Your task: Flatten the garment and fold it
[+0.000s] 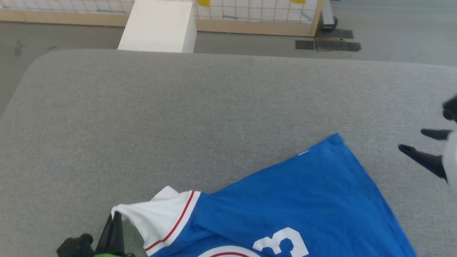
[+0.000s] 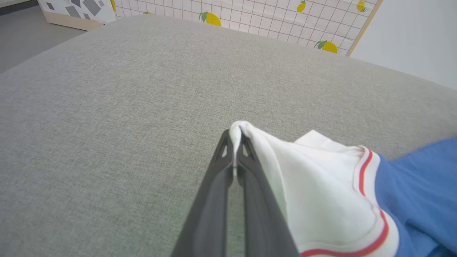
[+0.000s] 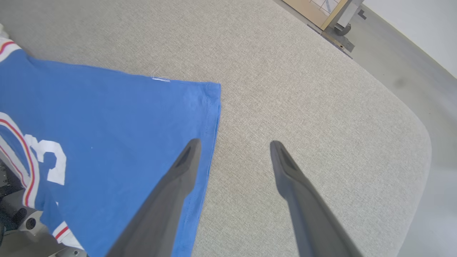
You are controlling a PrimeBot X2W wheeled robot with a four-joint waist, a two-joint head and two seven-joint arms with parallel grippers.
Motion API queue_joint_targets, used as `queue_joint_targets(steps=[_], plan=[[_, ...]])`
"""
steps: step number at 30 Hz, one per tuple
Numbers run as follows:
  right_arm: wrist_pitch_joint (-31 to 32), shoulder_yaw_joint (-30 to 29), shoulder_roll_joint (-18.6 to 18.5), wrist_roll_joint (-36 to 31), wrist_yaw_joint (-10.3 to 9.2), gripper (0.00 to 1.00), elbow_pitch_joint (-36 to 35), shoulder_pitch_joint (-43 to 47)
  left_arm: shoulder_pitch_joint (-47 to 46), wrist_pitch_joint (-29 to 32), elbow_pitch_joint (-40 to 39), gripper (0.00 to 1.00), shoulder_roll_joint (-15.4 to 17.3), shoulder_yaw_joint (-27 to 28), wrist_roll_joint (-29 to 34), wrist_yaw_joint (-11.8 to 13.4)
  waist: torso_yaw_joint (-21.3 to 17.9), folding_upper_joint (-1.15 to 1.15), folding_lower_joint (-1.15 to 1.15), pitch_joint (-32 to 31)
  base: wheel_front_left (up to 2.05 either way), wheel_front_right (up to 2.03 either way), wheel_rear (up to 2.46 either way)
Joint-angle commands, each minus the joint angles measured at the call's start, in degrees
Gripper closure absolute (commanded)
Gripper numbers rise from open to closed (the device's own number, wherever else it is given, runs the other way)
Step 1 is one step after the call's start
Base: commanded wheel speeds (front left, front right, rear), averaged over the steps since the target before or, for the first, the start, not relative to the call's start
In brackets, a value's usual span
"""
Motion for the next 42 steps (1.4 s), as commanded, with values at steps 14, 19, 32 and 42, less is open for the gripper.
queue_joint_targets(steps=[14, 19, 32, 42], plan=[[15.13, 11.98, 11.83, -3.29, -0.08, 0.00, 17.68, -17.57, -8.22, -0.15, -0.99, 1.00, -0.74, -4.79, 0.25, -0.41, 7.78, 0.00, 0.00, 8.40, 0.00, 0.00, 0.00], [13.55, 14.34, 14.39, -3.22, -0.08, 0.00, 22.75, -19.78, -9.80, -0.19, -0.18, 1.00, -1.23, -5.53, -0.06, -0.42, 9.23, 0.00, 0.00, 10.86, 0.00, 0.00, 0.00], [7.66, 25.40, 14.20, 0.31, -0.08, 1.00, 26.90, -19.55, -11.07, -0.21, 1.28, 1.00, -1.87, -5.10, 0.17, -0.63, 8.98, 0.00, 0.00, 10.74, 0.00, 0.00, 0.00], [-14.44, 26.59, 8.71, -0.65, -0.08, 1.00, 18.72, -20.83, -8.75, -0.21, 0.68, 1.00, -0.13, -2.30, 1.71, -0.56, 5.00, 0.00, 0.00, 2.67, 0.00, 0.00, 0.00]])
